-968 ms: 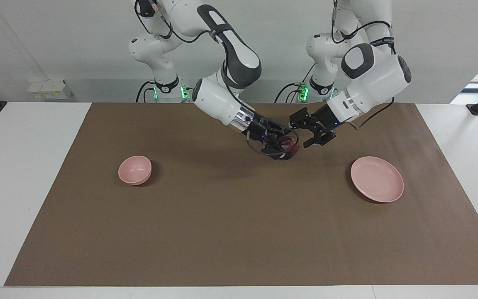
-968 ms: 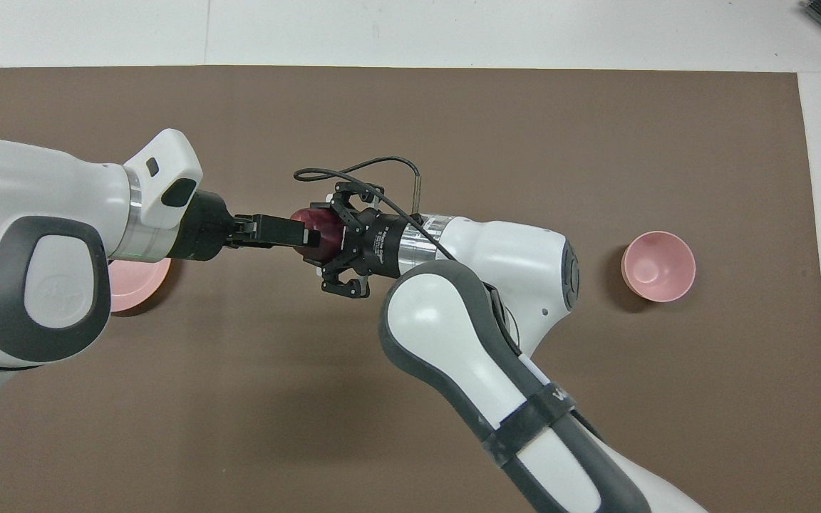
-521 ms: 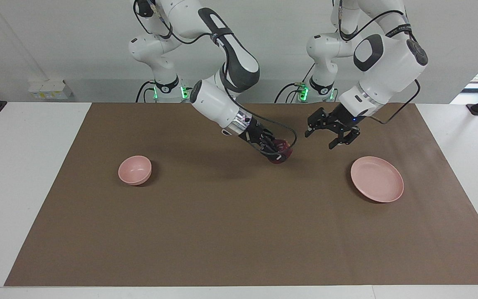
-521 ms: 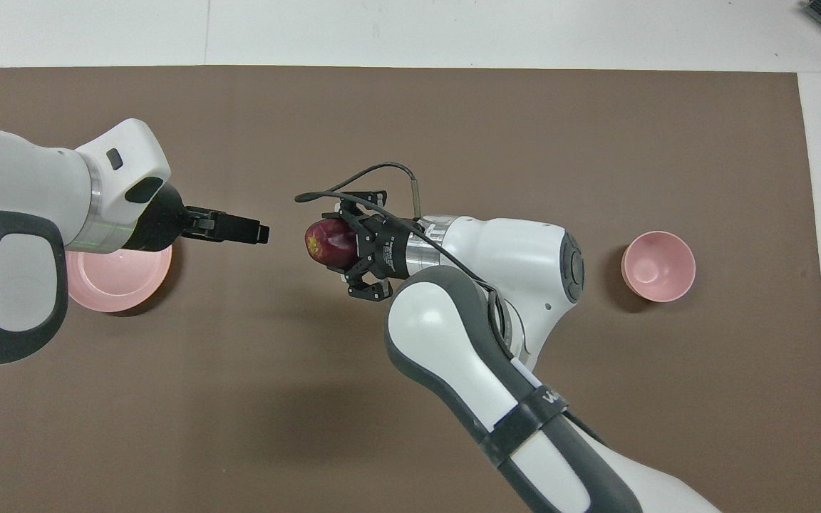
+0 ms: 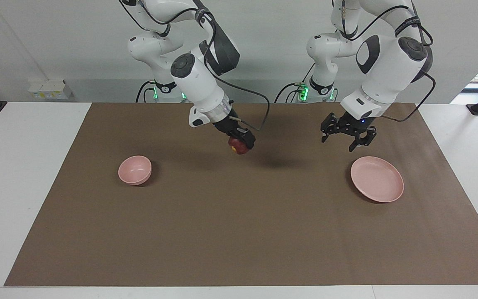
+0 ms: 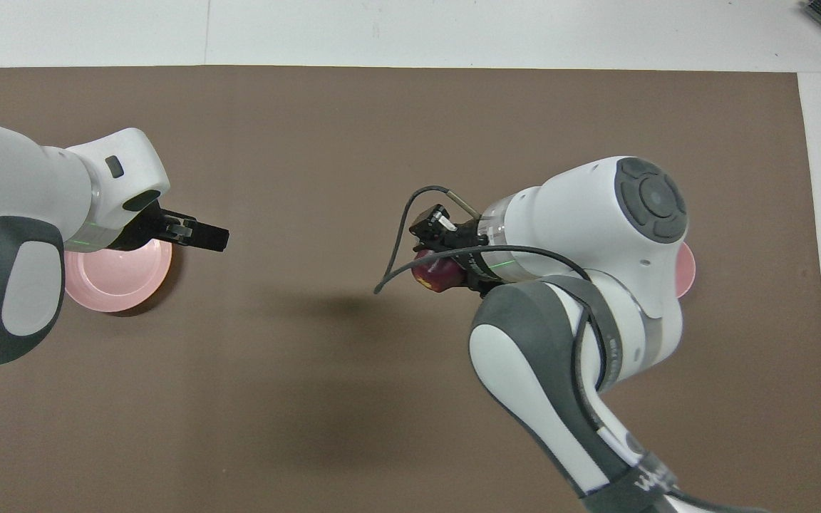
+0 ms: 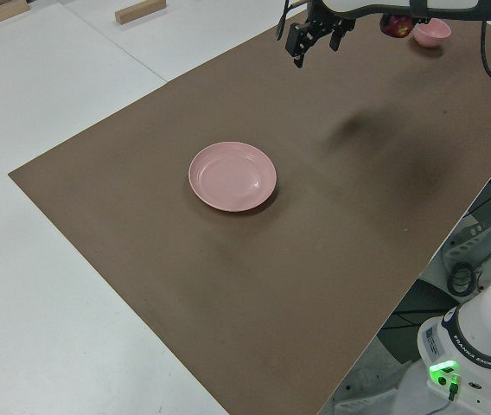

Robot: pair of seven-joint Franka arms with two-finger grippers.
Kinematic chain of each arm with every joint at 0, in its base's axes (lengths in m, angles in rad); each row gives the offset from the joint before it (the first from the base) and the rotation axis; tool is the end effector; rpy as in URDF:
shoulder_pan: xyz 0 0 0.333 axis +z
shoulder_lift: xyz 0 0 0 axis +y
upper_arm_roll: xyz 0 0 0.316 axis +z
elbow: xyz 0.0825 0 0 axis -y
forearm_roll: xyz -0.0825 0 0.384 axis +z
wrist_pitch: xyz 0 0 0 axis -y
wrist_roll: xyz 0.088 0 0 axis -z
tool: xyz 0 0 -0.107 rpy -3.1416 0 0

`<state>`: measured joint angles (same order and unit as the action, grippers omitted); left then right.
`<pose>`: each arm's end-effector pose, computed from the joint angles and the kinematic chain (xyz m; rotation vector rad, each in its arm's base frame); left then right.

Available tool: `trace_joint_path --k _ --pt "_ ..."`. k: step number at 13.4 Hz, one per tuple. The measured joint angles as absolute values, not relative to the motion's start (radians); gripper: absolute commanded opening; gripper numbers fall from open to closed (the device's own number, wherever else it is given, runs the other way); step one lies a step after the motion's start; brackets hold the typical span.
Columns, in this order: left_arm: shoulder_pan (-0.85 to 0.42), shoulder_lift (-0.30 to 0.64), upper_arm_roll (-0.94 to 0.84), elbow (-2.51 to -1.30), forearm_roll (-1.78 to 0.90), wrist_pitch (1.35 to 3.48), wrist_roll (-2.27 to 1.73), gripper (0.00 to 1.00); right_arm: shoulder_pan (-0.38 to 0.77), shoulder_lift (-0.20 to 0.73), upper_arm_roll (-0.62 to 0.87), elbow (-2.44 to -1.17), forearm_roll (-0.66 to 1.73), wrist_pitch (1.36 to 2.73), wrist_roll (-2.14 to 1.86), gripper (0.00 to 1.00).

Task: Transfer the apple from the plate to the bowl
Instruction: 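Carry the apple with the right gripper and lower it into the bowl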

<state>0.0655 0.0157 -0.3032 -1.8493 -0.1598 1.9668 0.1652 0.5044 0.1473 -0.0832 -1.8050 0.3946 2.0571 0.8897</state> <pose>0.5589 -0.1451 0.5190 2.9343 -0.5165 0.1441 0.5521 0.2724 0.4737 -2.6585 0.8730 0.1807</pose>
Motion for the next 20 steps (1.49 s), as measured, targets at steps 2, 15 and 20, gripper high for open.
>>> trace_joint_path --k 2,15,20 --pt "0.065 0.015 -0.302 -1.837 -0.097 1.964 0.166 1.00 0.447 0.115 -0.085 -1.807 0.270 1.950 0.765 0.00" --pt "0.080 0.009 -0.254 -1.512 -0.019 1.662 0.163 1.00 0.035 0.162 -0.091 -2.033 0.033 2.117 0.054 0.00" --pt "-0.070 0.008 -0.074 -1.509 -0.019 1.628 0.161 1.00 0.035 0.217 -0.088 -2.034 0.033 2.158 0.054 0.57"
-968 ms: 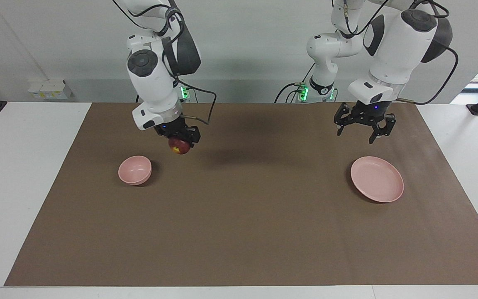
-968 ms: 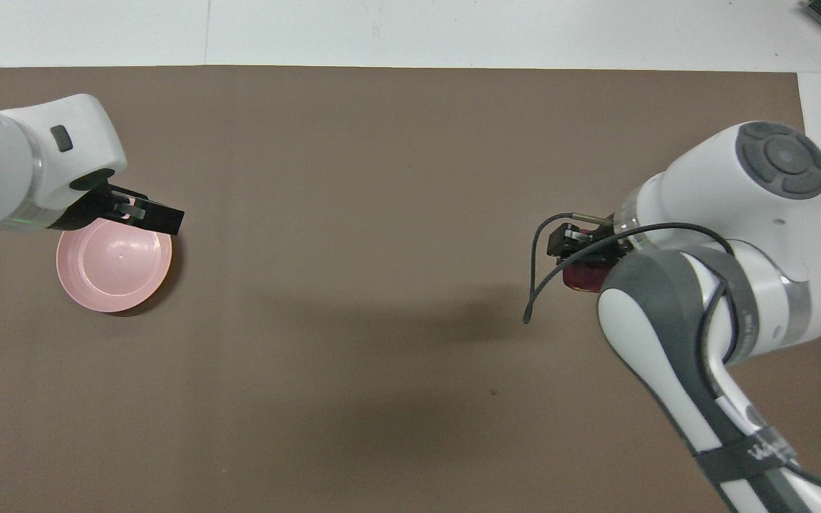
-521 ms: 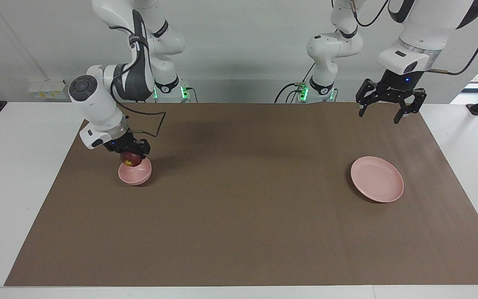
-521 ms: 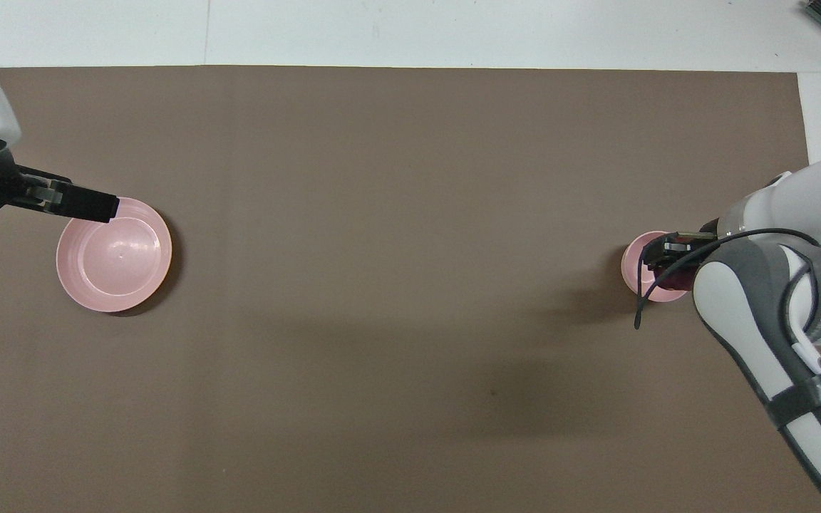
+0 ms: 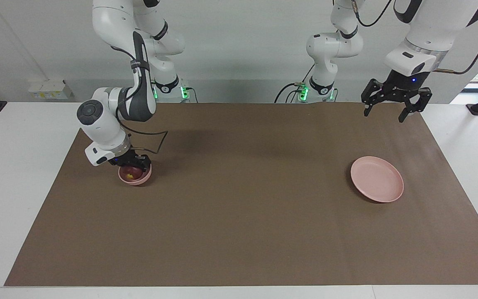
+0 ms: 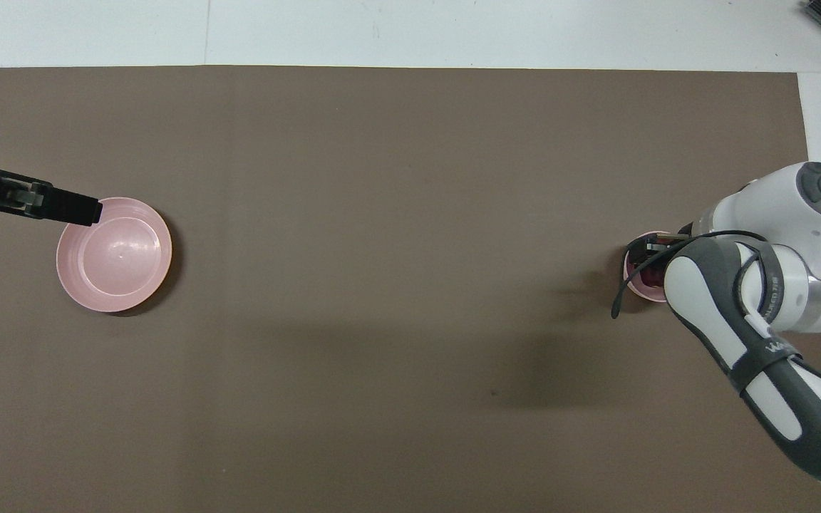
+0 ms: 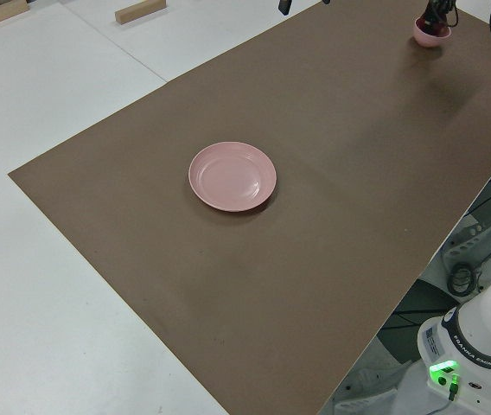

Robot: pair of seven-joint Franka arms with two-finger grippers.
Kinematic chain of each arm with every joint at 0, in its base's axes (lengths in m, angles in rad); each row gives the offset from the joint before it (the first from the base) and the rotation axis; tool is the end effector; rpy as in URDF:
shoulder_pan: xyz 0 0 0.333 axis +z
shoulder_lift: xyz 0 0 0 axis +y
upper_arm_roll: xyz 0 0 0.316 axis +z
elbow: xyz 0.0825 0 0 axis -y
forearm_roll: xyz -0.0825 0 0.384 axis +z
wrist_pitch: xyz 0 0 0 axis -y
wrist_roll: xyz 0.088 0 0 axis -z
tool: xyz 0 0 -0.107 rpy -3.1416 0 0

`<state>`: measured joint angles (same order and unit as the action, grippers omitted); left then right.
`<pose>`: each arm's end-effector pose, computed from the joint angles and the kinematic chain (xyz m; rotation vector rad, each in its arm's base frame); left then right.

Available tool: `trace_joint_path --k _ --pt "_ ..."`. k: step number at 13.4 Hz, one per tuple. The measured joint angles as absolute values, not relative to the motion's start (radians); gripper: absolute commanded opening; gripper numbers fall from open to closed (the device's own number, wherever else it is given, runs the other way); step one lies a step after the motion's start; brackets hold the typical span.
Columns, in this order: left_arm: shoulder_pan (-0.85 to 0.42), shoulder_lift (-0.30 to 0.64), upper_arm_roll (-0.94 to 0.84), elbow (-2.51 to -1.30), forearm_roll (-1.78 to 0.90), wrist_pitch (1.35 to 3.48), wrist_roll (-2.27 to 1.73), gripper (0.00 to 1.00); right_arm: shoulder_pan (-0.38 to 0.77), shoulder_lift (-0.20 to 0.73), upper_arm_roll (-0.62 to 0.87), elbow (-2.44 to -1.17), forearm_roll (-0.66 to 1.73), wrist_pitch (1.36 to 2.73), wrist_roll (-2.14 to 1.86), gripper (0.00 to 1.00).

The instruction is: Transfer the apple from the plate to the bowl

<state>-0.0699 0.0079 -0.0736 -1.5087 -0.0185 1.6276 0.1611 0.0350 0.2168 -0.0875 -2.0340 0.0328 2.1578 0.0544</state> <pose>0.5572 -0.0822 0.6550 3.0826 -0.4730 0.1736 0.5760 -0.0278 0.3323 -3.1247 0.1958 0.1441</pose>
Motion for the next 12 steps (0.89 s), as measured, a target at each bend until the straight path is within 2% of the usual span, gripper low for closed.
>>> trace_joint_path --k 1,2,7,12 --pt "-0.087 0.007 -0.060 -1.507 -0.019 1.617 0.161 1.00 0.035 0.222 -0.088 -2.035 0.033 2.159 0.054 0.82" --pt "-0.098 0.006 -0.053 -1.506 -0.019 1.612 0.160 1.00 0.033 0.229 -0.088 -2.036 0.033 2.163 0.054 1.00" --pt "-0.117 -0.010 0.006 -1.504 -0.018 1.582 0.161 1.00 0.033 0.224 -0.088 -2.009 0.033 2.152 0.054 1.00" --pt "-0.127 -0.030 0.004 -1.503 -0.018 1.529 0.160 1.00 0.038 0.074 -0.083 -1.883 0.013 1.941 0.064 1.00"
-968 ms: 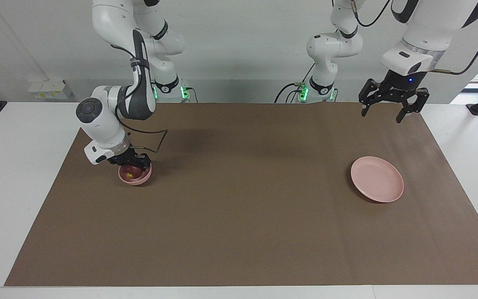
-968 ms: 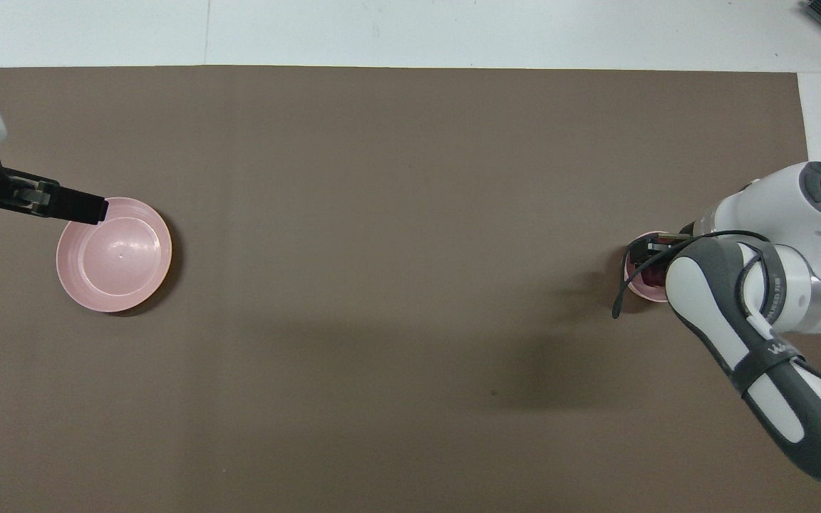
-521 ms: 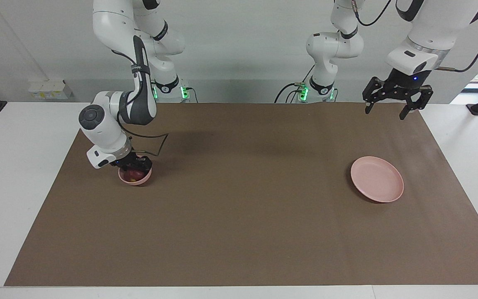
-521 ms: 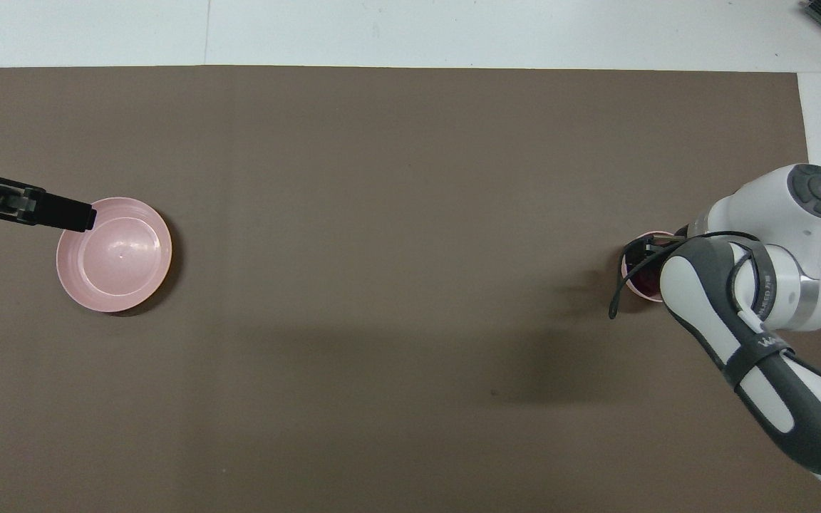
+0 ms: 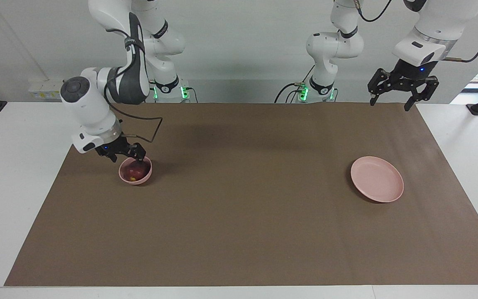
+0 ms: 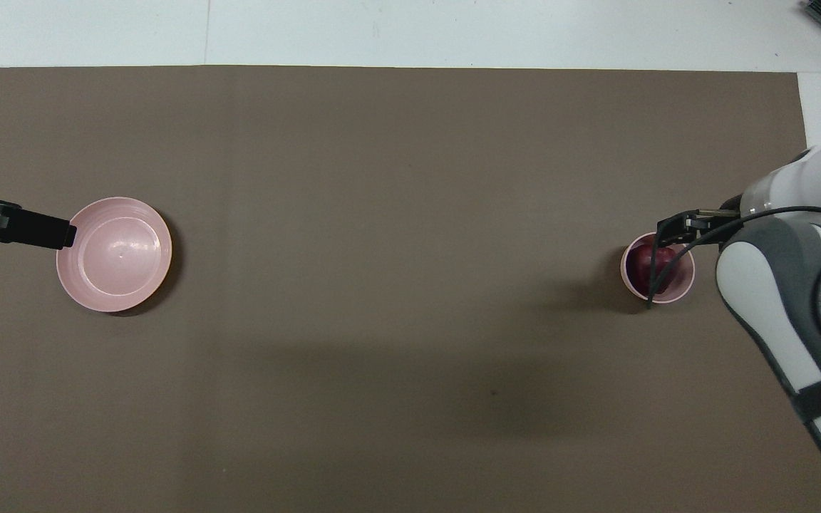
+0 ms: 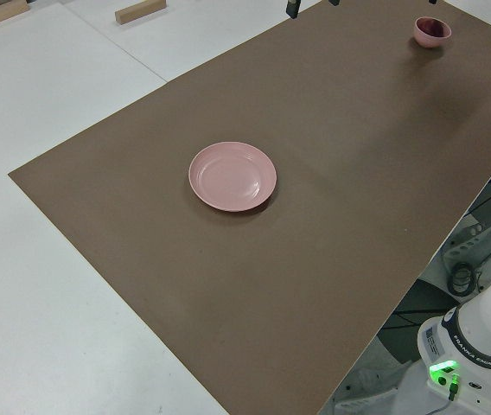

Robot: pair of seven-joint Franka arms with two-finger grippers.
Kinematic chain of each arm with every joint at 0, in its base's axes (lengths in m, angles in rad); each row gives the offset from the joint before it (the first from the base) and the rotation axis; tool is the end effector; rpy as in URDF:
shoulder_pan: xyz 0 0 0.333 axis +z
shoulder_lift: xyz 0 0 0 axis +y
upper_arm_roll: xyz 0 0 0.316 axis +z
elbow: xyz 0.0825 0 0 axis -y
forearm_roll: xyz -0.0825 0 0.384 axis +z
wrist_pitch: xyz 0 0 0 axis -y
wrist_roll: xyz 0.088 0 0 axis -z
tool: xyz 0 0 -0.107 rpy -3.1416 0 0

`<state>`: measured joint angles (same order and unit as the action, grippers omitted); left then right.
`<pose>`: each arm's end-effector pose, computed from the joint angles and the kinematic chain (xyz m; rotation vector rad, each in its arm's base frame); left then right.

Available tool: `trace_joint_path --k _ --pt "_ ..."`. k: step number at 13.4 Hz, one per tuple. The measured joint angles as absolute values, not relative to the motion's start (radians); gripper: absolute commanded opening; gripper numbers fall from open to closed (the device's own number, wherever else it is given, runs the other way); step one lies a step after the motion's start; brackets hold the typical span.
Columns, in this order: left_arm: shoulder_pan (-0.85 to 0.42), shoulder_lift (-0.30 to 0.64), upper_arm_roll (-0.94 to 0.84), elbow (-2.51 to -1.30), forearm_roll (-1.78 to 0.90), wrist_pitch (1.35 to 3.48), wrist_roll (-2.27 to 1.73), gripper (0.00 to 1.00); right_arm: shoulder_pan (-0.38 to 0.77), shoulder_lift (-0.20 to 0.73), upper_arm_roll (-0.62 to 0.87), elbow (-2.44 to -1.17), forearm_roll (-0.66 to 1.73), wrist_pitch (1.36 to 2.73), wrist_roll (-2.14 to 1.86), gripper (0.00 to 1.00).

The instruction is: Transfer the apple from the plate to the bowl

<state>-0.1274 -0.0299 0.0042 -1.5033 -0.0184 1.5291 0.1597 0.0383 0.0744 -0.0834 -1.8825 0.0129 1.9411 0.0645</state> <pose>0.5366 -0.0685 0.6689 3.0914 -0.4422 0.0875 0.5783 -0.0243 0.4656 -3.1308 0.1789 0.0244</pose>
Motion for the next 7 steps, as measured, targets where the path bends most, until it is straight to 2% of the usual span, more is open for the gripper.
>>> trace_joint_path --k 5,7 --pt "-0.127 -0.037 0.010 -1.503 -0.018 1.496 0.160 1.00 0.038 -0.093 -0.082 -1.674 -0.016 1.559 0.076 1.00" --pt "-0.125 -0.043 0.018 -1.503 -0.017 1.496 0.160 1.00 0.038 -0.131 -0.074 -1.629 -0.025 1.483 0.093 1.00"
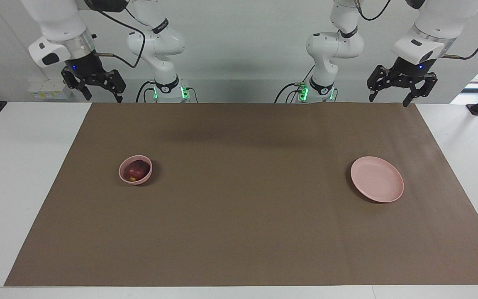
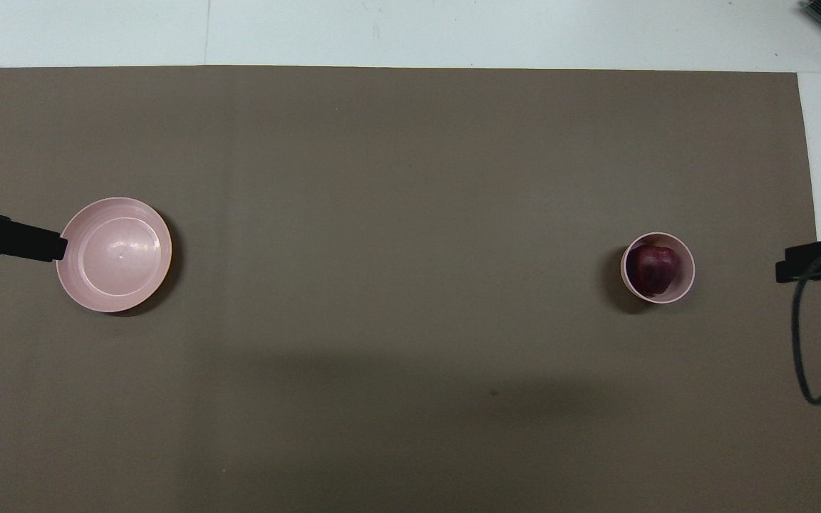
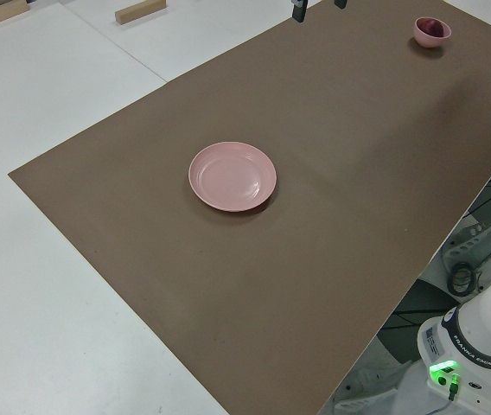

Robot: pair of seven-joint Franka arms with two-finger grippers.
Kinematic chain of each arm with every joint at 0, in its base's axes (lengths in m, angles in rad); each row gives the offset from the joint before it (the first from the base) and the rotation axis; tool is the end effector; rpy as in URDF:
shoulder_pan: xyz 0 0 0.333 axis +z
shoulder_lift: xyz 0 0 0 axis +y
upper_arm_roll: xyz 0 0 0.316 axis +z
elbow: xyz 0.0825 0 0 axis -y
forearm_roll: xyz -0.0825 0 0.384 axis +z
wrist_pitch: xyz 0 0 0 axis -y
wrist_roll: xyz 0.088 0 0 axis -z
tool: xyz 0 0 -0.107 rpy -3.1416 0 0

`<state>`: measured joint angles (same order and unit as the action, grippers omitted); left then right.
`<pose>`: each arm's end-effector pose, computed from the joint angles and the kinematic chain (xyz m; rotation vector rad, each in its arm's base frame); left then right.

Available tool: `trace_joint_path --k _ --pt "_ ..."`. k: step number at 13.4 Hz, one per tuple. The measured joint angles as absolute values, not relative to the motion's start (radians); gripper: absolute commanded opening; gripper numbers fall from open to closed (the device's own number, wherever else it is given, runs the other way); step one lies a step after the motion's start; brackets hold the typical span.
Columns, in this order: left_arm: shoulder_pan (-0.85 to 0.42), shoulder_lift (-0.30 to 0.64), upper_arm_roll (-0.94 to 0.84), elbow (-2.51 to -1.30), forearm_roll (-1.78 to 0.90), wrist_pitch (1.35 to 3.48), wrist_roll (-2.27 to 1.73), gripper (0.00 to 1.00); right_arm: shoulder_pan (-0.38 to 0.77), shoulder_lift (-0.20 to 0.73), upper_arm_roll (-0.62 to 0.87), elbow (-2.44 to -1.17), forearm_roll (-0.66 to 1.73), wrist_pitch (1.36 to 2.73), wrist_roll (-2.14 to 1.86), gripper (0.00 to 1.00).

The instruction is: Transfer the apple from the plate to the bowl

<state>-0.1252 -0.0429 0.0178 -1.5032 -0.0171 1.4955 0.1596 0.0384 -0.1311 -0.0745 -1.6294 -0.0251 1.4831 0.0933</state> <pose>0.5299 -0.0588 0.6728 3.0961 -0.4183 0.0557 0.5034 -0.0239 0.6587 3.1191 -0.2041 -0.0236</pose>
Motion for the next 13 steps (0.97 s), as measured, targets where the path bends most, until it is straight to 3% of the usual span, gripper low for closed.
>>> trace_joint_path --k 13 --pt "-0.114 -0.044 0.025 -1.503 -0.016 1.488 0.160 1.00 0.038 -0.130 -0.069 -1.651 -0.025 1.486 0.061 1.00"
